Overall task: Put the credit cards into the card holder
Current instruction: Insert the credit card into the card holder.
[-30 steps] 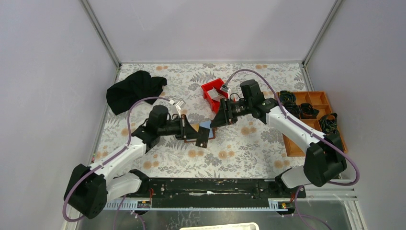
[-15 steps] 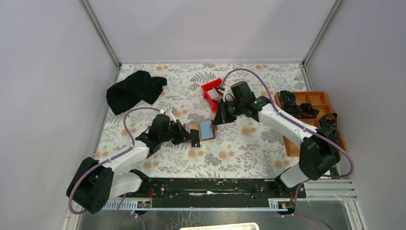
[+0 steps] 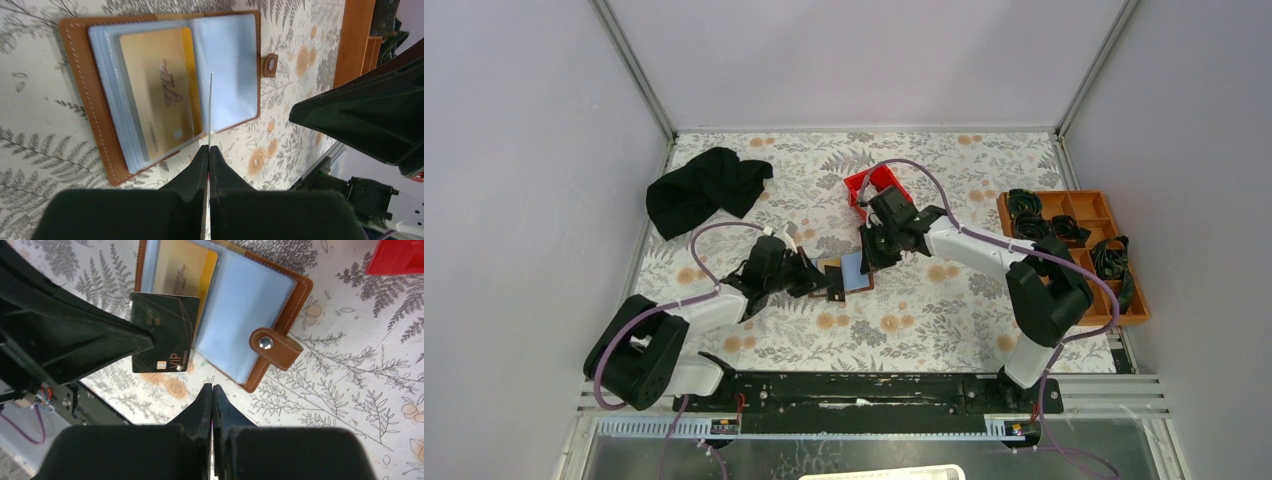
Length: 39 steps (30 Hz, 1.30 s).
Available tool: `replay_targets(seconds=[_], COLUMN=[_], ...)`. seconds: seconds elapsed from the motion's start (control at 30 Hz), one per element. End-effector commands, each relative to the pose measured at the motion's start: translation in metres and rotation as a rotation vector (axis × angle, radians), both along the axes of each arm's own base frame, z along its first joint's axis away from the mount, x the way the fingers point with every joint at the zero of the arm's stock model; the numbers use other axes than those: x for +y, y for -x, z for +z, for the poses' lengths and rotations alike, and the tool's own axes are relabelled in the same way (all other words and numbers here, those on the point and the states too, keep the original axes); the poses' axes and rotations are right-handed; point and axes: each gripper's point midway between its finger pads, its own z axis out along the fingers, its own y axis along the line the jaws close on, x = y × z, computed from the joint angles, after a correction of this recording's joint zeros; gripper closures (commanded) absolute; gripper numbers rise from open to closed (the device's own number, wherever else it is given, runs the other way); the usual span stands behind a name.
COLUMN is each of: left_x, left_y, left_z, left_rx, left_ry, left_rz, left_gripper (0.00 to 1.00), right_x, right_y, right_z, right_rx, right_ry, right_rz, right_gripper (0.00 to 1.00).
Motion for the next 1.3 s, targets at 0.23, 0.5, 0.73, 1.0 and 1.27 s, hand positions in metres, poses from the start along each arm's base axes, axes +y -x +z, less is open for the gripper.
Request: replay_targets(seconds=[0.23,0.5,0.73,1.0,1.27], left_x=[0.004,-0.007,-0.007,0.000,0.009], left_y=[-0.043,-0.047,-0.047,-0.048,-0.046], left_z=[0.022,0.024,0.018,0.011,0.004], left_rx=[-0.113,-0.089,-0.073,-0.070,-0.065], left_ry=[0.090,0.164,0.167,0.139,0.090], left_rz=[0.035,-0.016,-0.013,0.018,0.046], left_gripper=[1.00,1.00,1.00,1.00,1.00], right_x=[0.006,0.003,-0.002,-0.005,-0.005], right_y=[-0.027,-0.031,-0.031,-0.027,-0.029], right_z=[-0.014,-0.032,-0.044,-0.052,-0.052], right_rx=[-0.057,-0.043,-0.031,-0.020,-0.022], right_ry=[0.086,0.138,0.173,0.191,0.196], right_rz=[-0.024,-0.026,-0.033,-0.032,-0.032], right_gripper=[1.00,1.00,1.00,1.00,1.00])
